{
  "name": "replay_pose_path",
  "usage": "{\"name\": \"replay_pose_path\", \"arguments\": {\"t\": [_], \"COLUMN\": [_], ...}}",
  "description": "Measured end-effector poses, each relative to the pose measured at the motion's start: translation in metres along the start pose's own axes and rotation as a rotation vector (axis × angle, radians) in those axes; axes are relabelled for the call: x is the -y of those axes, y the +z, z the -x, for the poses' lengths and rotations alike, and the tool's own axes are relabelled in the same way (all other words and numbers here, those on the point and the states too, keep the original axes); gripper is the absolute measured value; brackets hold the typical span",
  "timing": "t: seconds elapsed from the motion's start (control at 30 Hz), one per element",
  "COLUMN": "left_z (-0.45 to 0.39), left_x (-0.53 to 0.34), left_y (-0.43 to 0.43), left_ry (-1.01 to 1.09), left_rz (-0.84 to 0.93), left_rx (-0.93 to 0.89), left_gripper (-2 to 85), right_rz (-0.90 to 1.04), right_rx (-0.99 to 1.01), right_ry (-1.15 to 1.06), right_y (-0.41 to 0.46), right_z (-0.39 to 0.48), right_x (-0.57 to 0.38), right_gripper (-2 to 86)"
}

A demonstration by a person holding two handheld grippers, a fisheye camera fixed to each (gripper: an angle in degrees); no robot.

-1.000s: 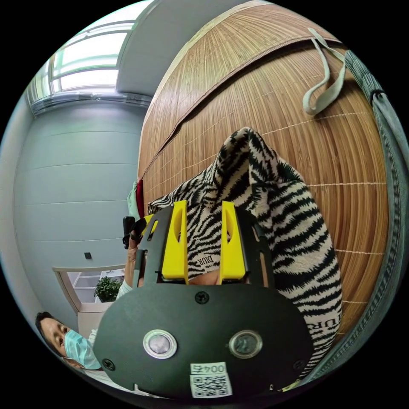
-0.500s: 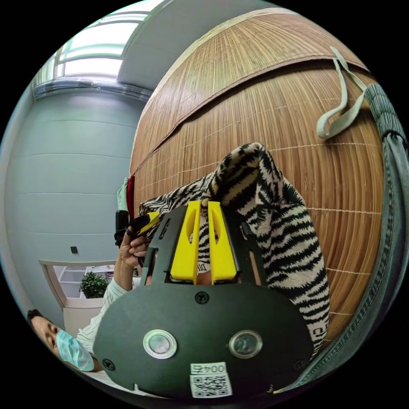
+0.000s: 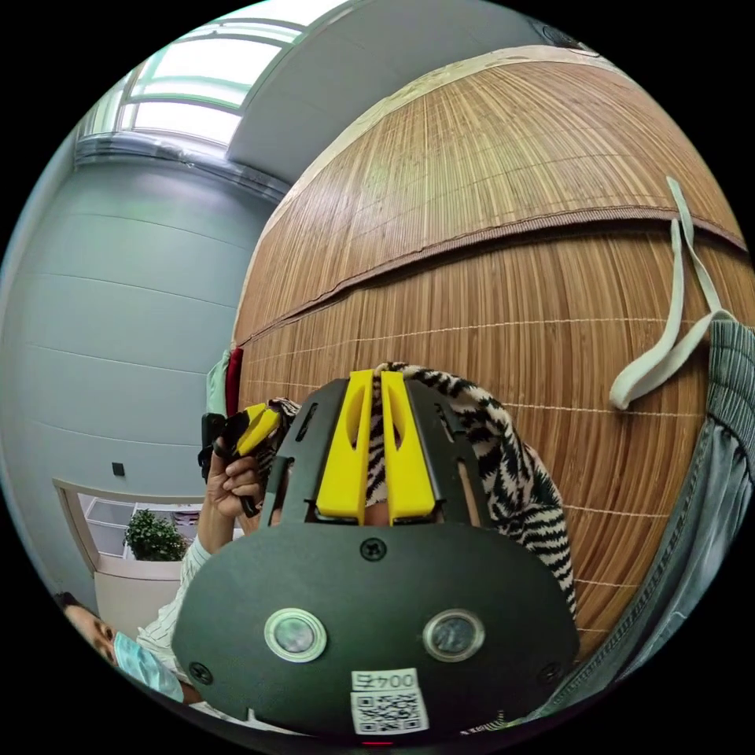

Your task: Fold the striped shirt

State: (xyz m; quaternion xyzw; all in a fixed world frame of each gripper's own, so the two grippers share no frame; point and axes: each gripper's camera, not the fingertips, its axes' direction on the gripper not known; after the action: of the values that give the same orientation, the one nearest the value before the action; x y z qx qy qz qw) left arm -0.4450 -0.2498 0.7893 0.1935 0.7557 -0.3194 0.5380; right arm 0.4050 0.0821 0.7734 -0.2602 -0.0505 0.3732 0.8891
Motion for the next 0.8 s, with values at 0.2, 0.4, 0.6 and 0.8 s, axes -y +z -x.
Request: {"name": "replay_pose_path", "arguments": {"t": [0.2,0.4,0.6,0.8], "left_z": [0.006,-0.015,-0.052,-0.115], "left_x": [-0.004,-0.021,-0.044,-0.152], "left_y": [0.011,0.013,-0.021,-0.122], "left_ry": [-0.12,-0.079,-0.005,0.286], "left_rz": [-0.116,-0.146,-0.005,0.027], "left_rx": [-0.014,-0.1,-0.196,-0.045], "left_gripper": [13.9,14.3,12.3,11.9], "right_rz": [-0.017,-0.214,-0.247,-0.091], "right_rx": [-0.032,0.025,0.217,0.123], "right_ry": [0.009,-0.078,-0.223,-0.385], "right_y": [0.03,-0.006,-0.059,-0.082], "right_z": [0.005,0.021,0.044,0.097], "right_x": [0.004,-0.036,-0.134,-0.283], "right_gripper": [6.7,0.9,-0.6,0.6]}}
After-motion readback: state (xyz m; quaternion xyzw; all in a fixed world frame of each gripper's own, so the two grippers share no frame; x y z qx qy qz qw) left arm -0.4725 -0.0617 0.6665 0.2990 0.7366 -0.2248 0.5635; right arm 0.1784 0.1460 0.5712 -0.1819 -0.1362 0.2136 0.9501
